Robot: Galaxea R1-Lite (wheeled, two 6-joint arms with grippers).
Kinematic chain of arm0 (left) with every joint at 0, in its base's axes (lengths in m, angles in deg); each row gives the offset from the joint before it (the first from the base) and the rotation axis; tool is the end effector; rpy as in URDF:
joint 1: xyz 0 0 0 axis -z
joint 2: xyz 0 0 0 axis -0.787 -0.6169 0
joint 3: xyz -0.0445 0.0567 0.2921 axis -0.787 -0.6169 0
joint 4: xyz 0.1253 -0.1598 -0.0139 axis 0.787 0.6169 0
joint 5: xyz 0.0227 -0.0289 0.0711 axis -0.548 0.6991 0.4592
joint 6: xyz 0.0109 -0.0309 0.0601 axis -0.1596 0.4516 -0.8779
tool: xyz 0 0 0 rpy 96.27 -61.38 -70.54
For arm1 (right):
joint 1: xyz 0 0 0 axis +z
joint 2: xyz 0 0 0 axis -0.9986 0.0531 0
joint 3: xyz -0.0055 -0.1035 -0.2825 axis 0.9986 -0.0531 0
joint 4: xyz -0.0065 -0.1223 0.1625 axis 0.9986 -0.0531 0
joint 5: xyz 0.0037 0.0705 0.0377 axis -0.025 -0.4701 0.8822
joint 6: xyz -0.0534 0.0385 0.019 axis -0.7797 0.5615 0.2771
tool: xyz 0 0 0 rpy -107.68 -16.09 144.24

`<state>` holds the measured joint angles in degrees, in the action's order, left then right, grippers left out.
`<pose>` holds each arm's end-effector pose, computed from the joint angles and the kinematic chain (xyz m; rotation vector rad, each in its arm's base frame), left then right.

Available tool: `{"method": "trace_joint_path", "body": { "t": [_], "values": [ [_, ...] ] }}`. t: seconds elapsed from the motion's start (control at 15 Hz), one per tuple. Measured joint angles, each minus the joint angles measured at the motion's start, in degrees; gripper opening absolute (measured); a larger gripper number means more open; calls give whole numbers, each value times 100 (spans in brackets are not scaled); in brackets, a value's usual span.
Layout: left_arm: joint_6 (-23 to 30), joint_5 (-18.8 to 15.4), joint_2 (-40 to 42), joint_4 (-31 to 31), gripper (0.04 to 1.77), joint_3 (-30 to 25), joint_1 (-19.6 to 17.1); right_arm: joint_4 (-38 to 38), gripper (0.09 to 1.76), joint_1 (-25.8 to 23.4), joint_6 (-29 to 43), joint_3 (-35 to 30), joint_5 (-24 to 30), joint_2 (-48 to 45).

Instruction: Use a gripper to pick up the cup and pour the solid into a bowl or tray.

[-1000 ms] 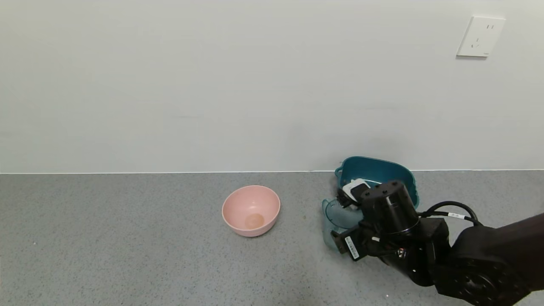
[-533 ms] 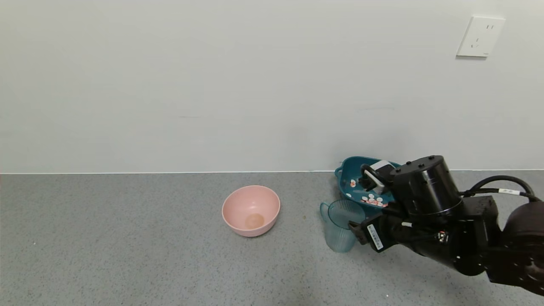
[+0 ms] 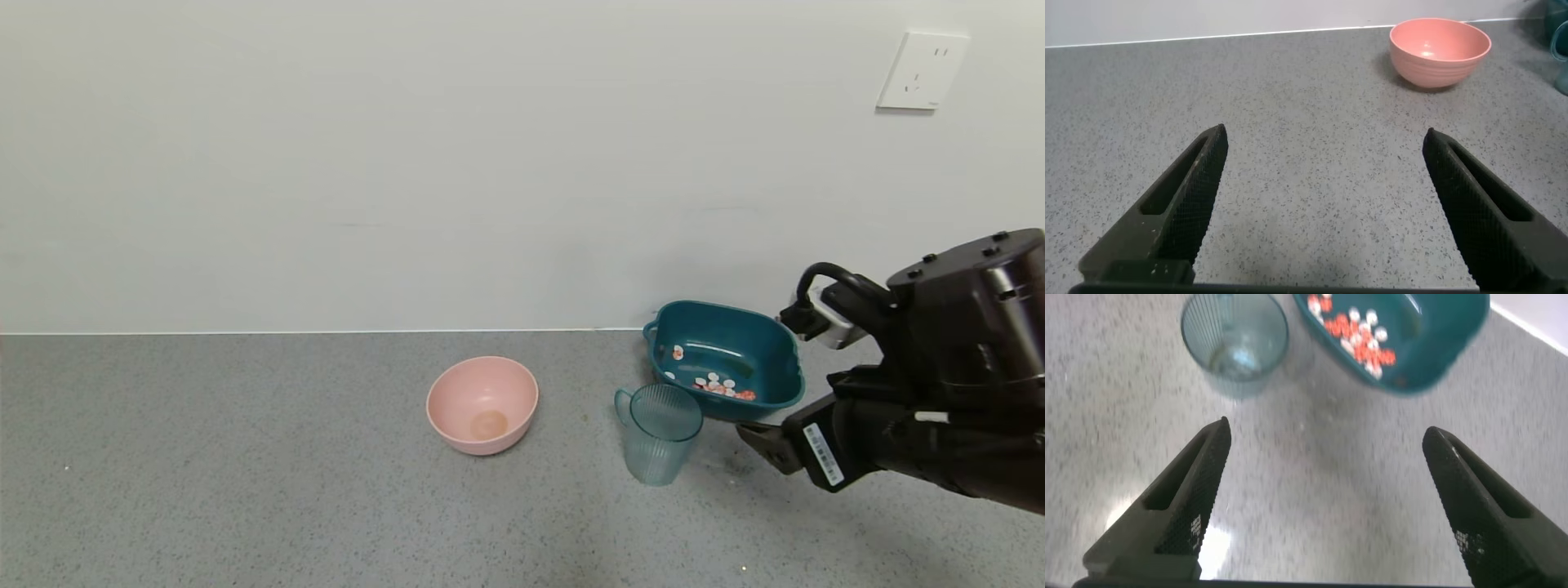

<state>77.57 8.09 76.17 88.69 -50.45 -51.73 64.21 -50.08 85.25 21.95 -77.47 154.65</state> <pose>0.0366 -0.0010 0.0747 0.0386 0.0051 -0.0157 0.2436 0.1485 0.1869 -0.3403 0.6123 0.2182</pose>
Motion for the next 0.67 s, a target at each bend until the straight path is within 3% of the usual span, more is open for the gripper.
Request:
{"method": "trace_joint_path", "body": {
  "t": [0.27, 0.67],
  "values": [
    [0, 0, 0, 2, 172, 0, 0, -668, 170, -11, 364, -94, -50, -629],
    [1, 2, 0, 2, 172, 0, 0, -1365, 170, 90, 463, -496, -561, -1792]
  ]
}}
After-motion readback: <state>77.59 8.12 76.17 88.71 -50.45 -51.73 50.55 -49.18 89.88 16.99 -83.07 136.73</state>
